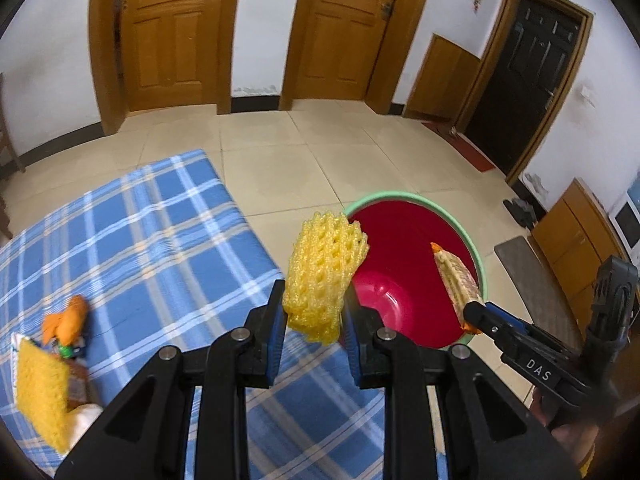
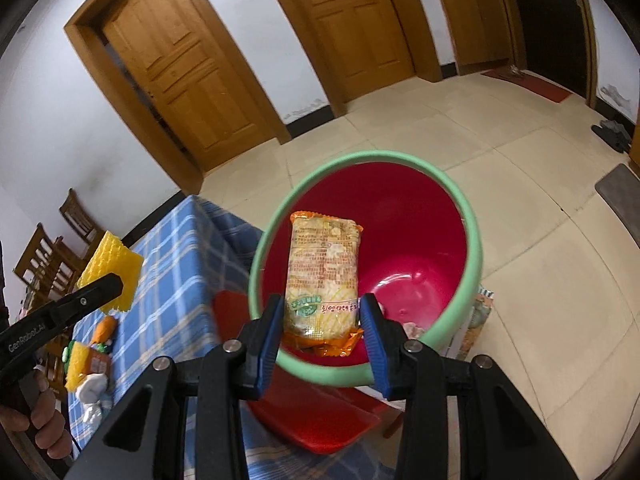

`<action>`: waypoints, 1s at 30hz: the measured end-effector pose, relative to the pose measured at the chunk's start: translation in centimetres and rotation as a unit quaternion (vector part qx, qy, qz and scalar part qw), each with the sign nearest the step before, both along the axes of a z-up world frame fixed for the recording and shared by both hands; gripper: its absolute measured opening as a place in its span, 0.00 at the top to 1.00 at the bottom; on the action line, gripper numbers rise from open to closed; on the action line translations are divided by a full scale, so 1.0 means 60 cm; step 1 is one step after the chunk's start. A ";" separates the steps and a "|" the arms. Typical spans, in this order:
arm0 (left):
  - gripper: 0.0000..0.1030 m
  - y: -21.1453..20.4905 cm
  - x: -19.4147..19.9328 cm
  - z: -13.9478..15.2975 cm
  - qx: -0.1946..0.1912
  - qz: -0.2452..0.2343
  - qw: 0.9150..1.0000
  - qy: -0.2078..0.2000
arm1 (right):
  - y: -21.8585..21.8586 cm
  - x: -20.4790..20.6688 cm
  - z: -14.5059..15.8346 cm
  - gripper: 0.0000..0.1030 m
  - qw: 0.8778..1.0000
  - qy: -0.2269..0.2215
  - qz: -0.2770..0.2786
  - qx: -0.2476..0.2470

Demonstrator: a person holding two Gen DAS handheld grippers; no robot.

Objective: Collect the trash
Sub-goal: 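Carry the foam net and snack bag over the bucket and open the right gripper, then open the left gripper to drop the foam net into the bucket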

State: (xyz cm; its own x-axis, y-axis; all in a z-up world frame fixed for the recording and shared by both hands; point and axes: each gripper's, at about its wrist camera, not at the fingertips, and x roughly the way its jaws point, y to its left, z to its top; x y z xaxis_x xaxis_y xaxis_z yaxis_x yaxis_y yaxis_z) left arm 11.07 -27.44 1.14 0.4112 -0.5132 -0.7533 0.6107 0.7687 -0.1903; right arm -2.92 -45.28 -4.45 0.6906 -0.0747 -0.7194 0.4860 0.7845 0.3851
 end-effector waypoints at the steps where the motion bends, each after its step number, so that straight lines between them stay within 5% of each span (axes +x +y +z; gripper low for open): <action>1: 0.75 -0.007 0.001 -0.004 0.002 -0.003 1.000 0.002 | -0.005 0.000 -0.004 0.59 1.000 0.002 -0.003 0.002; 25: 0.75 -0.127 -0.010 -0.064 0.031 -0.071 0.997 0.030 | -0.052 -0.035 -0.008 0.57 0.999 -0.018 -0.050 0.013; 30: 0.48 -0.138 -0.010 -0.060 0.027 -0.070 0.997 0.020 | -0.056 -0.034 -0.008 0.57 0.998 -0.019 -0.055 0.016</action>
